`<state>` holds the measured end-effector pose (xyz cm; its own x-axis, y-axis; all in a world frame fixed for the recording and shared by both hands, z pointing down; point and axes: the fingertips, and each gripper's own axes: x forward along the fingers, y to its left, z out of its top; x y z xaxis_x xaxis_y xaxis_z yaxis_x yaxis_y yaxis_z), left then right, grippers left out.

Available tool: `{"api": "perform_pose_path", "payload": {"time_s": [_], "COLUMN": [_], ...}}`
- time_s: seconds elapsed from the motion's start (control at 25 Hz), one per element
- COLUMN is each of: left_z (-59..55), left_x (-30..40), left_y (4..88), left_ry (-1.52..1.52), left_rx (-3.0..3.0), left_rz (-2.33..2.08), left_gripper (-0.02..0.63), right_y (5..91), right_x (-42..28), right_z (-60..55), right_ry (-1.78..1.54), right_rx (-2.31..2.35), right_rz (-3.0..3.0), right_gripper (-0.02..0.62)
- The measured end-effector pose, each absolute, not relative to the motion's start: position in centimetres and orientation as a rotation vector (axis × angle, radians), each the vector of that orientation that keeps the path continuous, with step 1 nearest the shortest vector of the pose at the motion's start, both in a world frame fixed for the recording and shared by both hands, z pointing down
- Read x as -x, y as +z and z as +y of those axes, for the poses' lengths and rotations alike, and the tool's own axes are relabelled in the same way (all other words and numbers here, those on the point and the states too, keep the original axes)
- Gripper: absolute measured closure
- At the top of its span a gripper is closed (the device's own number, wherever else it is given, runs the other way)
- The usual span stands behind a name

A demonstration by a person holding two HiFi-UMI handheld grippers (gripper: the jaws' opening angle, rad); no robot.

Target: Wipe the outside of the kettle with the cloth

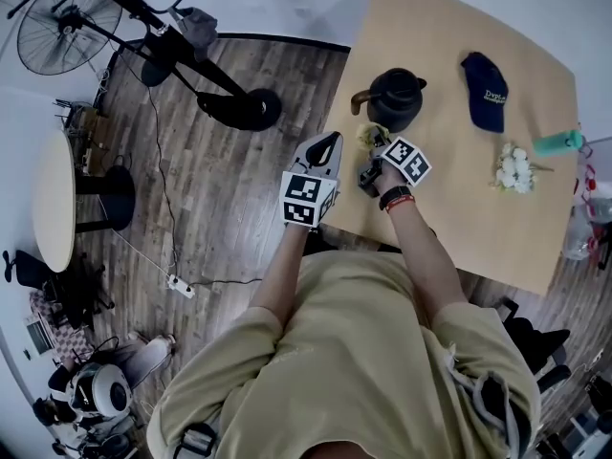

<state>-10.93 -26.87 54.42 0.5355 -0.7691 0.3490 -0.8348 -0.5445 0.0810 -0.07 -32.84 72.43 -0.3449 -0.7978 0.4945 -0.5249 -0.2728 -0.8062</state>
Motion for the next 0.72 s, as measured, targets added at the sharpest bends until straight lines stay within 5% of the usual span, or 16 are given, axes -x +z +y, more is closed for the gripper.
{"api": "perform_pose_path", "payload": {"time_s": [0.72], "left_z": [-26.6], "left_x": [6.9], "left_y": [54.1], "left_ry": [0.39], "left_rx": [-2.567], "left_rz": [-1.321], "left_gripper": [0.583], "right_y": [73.1], "right_x": [-5.8], "right_z": [-31.0], "right_ry": [-1.648], "right_rx": [1.708], "right_rz": [1.733], "right_gripper": [0.472]}}
